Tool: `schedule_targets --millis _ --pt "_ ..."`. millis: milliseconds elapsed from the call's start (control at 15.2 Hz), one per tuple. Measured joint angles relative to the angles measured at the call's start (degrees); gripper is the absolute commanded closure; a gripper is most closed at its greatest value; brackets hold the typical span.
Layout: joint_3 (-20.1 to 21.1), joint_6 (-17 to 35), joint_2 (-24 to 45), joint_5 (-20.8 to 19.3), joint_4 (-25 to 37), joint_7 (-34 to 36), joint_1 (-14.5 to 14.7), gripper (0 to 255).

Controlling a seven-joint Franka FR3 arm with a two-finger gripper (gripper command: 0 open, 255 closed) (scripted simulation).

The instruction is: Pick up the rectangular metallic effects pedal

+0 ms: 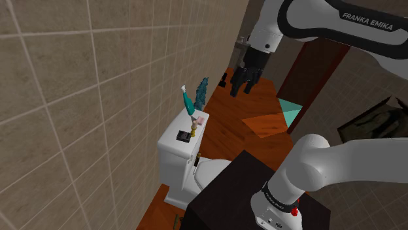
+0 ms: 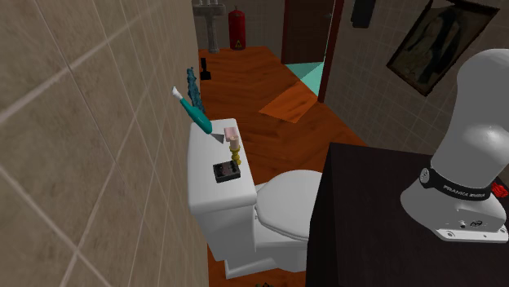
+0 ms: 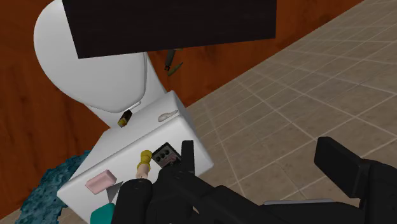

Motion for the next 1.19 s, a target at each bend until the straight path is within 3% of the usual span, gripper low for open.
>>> schedule_targets --millis 396,1188 --pt "-3.0 5.3 4.6 -2.5 -2.7 -7.3 0.6 0" --pt "-10.8 21.9 27.8 -8.1 -1.4 -28.7 2.0 0"
